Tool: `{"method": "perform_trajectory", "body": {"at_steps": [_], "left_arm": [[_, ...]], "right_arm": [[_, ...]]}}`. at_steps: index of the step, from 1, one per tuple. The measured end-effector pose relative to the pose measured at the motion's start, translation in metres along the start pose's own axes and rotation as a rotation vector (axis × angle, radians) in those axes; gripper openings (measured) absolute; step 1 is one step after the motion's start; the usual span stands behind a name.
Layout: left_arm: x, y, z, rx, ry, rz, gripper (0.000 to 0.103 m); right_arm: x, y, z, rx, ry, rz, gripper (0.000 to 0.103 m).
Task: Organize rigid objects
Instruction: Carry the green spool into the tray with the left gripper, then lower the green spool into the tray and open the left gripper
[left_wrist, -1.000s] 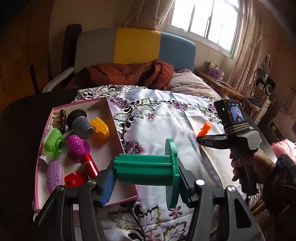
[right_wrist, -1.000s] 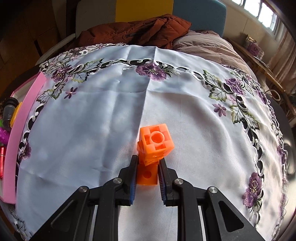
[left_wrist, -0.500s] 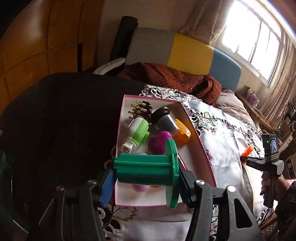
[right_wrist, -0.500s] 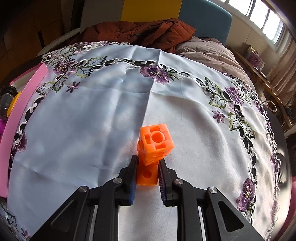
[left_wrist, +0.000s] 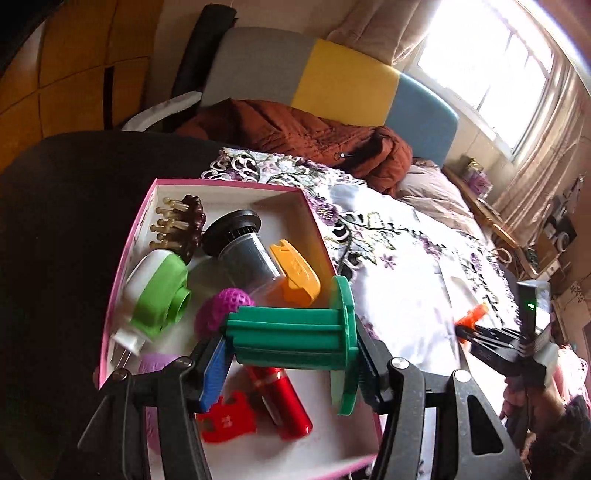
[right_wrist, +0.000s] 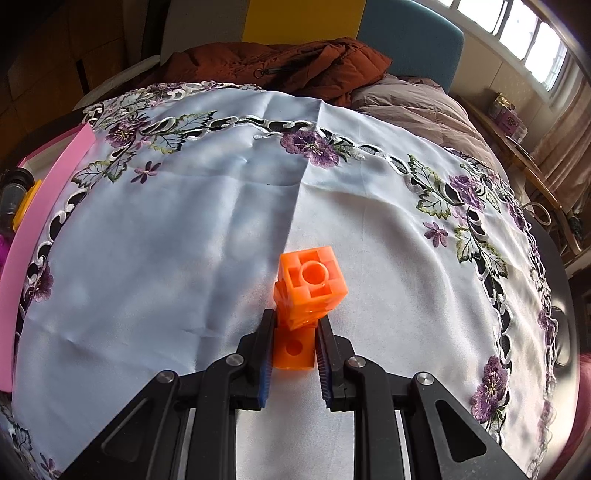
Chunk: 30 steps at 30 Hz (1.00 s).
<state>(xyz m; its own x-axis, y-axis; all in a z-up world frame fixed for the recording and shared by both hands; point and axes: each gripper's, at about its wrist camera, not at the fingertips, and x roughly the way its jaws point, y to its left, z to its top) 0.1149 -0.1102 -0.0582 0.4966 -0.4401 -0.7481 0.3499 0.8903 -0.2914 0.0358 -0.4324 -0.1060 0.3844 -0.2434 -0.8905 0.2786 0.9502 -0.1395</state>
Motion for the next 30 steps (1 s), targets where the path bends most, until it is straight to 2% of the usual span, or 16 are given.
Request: {"method": "perform_trajectory", "body": {"at_steps": [2,7,11,17,22,26,30], "left_arm": [[0.014,-0.001,0.005,-0.014,0.026,-0.013,0.059],[0.042,-0.005,0.010,0.003,0.067,0.041,0.059],[0.054,-0.002,0.007,0.003,0.123,0.030,0.060],[0.033,0.001,-0.004,0.019,0.085,0.043,0.061],[0.026,-0.003,-0.004,0.070,0.061,0.047,0.065],[0.012,-0.002,-0.004,0.045,0.027,0.047,0.065],[-0.007,-0.001,-0.012,0.045,0.001,0.097,0.065]], "right_arm": [[0.000,0.000,0.000,-0.001,0.001,0.001,0.021],[0.001,0.000,0.001,-0.004,0.001,0.000,0.021],[0.001,0.000,0.001,-0.004,0.001,0.000,0.021],[0.001,0.001,0.001,-0.009,0.000,-0.004,0.021],[0.001,0.001,0.001,-0.009,-0.001,-0.005,0.021],[0.000,0.001,0.001,-0.011,-0.001,-0.006,0.021],[0.000,0.001,0.001,-0.016,-0.002,-0.010,0.021]]}}
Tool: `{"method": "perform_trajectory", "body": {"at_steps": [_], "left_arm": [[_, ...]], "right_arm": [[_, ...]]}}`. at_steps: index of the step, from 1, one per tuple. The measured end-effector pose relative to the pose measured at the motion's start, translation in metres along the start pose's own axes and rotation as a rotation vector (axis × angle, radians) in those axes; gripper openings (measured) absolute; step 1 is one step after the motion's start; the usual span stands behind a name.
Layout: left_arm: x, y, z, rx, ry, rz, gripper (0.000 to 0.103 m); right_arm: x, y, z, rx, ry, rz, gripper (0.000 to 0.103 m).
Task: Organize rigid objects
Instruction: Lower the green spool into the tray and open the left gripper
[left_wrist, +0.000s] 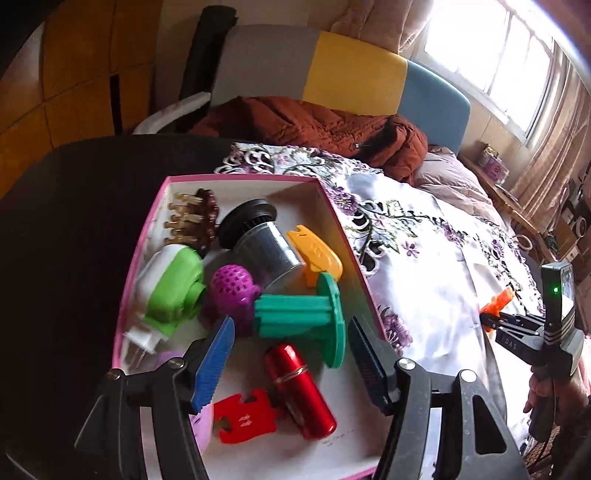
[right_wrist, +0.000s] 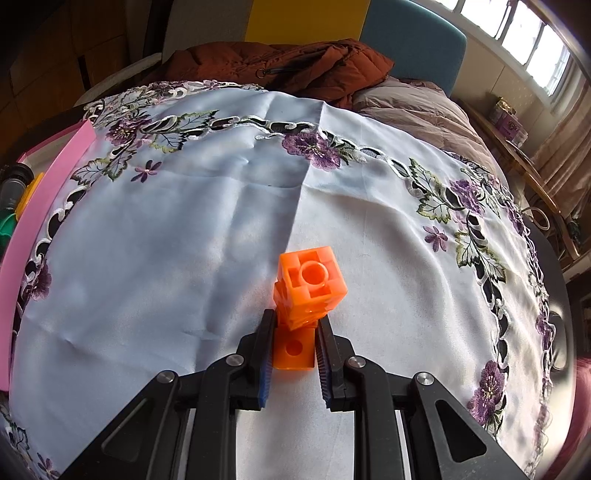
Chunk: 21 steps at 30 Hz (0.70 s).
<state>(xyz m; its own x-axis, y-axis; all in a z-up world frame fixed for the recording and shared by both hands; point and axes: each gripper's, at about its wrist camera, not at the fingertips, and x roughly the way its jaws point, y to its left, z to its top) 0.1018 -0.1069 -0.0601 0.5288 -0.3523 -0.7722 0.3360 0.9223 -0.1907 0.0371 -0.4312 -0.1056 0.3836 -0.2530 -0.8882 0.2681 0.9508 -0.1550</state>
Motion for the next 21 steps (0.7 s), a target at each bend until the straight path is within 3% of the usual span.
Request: {"method": "perform_trajectory", "body": {"at_steps": [9,21], "left_arm": [[-0.032,0.005,-0.020,0.002,-0.034,0.107,0.065],[-0.051,0.017,-0.030,0.000,-0.060,0.144,0.065]], "right_arm": [[0.000,0.001,0.000,-0.006,-0.001,-0.007,0.021],[-0.001,0.001,0.000,-0.013,-0.013,-0.006,0.021]]}}
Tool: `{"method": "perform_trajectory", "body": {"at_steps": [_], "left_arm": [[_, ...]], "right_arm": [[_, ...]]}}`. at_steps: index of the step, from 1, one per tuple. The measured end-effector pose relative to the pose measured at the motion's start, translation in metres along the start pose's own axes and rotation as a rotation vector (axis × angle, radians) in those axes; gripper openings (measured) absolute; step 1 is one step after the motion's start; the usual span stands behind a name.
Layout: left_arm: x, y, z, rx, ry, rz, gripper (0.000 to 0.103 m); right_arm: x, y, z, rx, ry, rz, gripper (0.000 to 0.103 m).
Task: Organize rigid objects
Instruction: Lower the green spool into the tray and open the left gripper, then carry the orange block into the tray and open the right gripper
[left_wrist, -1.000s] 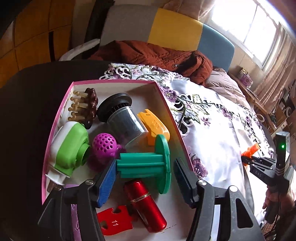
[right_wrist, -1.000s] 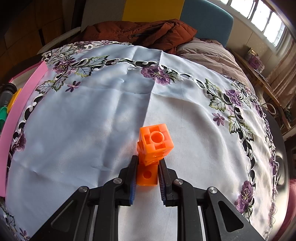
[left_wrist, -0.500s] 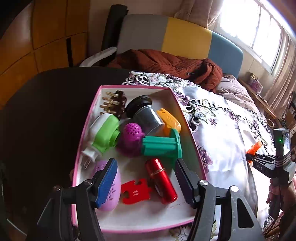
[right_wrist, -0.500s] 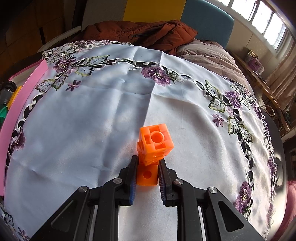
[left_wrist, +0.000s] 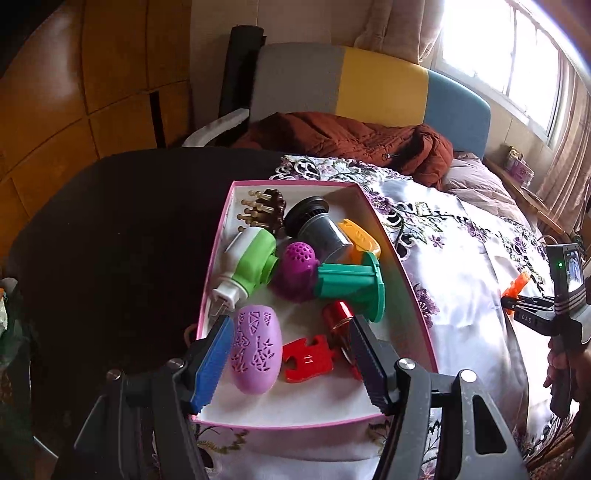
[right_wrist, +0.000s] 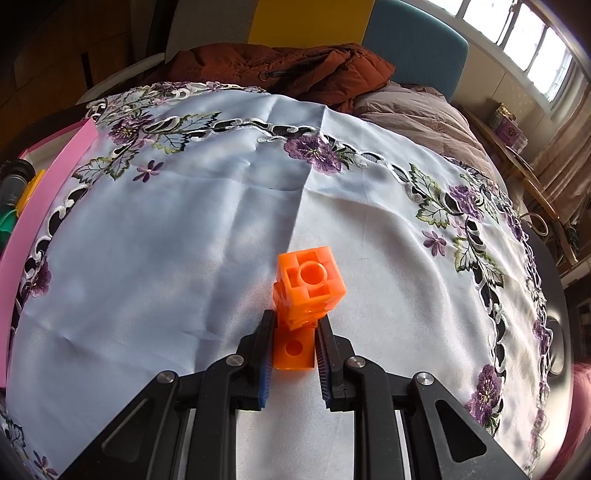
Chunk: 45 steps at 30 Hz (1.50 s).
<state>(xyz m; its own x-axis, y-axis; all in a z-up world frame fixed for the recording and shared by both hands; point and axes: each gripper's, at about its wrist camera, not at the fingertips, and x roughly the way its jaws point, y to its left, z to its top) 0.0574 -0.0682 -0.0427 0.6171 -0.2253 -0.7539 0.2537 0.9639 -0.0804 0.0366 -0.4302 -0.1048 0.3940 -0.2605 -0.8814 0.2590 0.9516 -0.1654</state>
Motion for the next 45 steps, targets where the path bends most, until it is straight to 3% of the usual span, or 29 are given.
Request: {"method": "perform_trajectory", "body": {"at_steps": [16,23,28,35,42,45], "left_arm": [[-0.013,0.044,-0.005,-0.081,-0.029,0.023,0.065],[-0.011,0.073,-0.010,-0.121,-0.017,0.063,0.065],[-0.009,0.082,-0.017,-0.133,-0.007,0.070,0.065],[-0.009,0.085,-0.020,-0.137,-0.011,0.073,0.065],[-0.008,0.093,-0.023,-0.158,-0.006,0.070,0.065],[-0.008,0.096,-0.025,-0.161,-0.004,0.074,0.065]], "right_arm": [[-0.003,0.000,0.001,0.022,-0.006,0.002,0.020],[-0.033,0.020,0.005,0.004,-0.080,0.060,0.020],[-0.070,0.064,0.009,-0.060,-0.156,0.176,0.020],[-0.115,0.161,0.018,-0.208,-0.245,0.387,0.020],[-0.111,0.249,0.025,-0.314,-0.206,0.536,0.020],[-0.091,0.278,0.024,-0.347,-0.151,0.545,0.021]]}}
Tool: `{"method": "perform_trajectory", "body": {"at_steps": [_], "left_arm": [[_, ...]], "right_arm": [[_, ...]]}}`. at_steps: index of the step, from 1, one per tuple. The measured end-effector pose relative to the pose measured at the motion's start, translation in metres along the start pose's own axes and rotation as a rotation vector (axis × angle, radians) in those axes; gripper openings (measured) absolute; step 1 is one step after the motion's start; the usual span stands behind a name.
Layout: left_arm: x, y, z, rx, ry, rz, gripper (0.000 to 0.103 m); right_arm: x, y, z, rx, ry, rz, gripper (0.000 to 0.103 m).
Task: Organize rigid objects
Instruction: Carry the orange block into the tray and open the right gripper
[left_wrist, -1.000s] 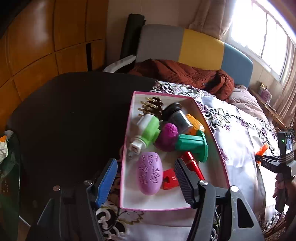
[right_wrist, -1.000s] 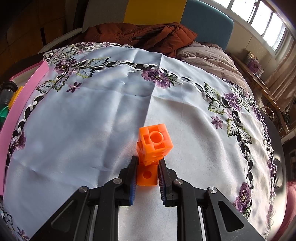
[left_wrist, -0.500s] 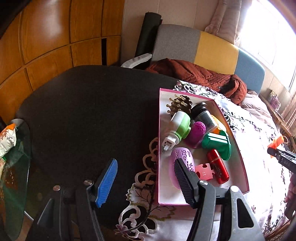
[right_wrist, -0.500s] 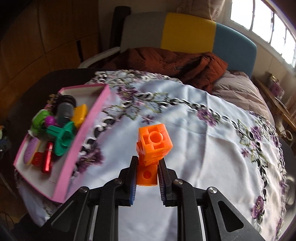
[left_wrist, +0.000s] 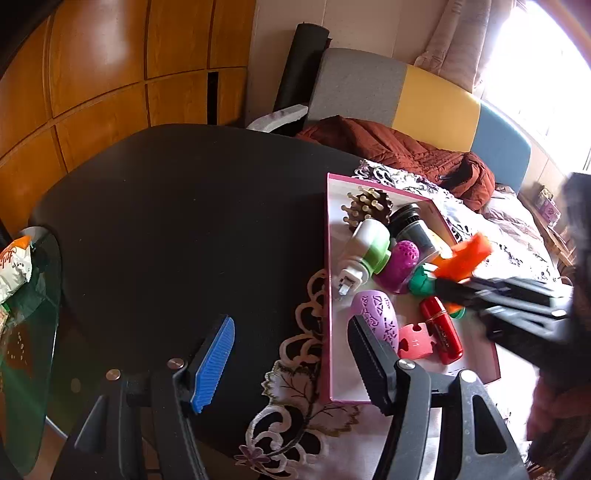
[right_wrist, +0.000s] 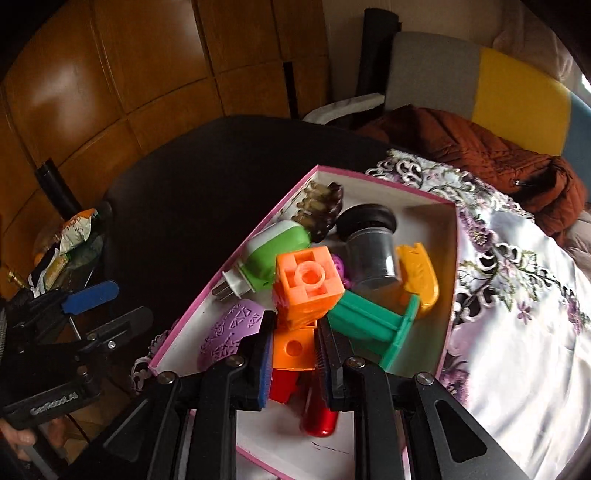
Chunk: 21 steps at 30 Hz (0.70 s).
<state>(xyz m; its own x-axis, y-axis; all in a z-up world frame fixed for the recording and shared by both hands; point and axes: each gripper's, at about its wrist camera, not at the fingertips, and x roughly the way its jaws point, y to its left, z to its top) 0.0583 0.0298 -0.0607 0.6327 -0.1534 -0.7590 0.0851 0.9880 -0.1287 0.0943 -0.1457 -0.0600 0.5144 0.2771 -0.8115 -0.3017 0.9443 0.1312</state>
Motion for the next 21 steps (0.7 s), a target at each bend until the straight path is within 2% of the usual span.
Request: {"method": "perform_trajectory", "body": {"at_steps": [3,5,16,21], "left_arm": [[0.003,0.003,-0.001,-0.002,0.006,0.004,0.065],[0.004,0.005,-0.002,-0.009,0.011,0.004,0.065],[0.006,0.004,-0.004,-0.010,0.014,0.007,0.065],[0.004,-0.002,-0.005,0.006,0.008,0.020,0.065]], "right_arm": [[0.028,0.003,-0.003,0.001,0.061,-0.014,0.021],[0.034,0.004,-0.006,0.003,0.064,-0.024,0.022],[0.025,-0.009,-0.023,0.053,0.068,-0.027,0.025],[0.021,-0.010,-0.027,0.066,0.058,-0.029,0.031]]}}
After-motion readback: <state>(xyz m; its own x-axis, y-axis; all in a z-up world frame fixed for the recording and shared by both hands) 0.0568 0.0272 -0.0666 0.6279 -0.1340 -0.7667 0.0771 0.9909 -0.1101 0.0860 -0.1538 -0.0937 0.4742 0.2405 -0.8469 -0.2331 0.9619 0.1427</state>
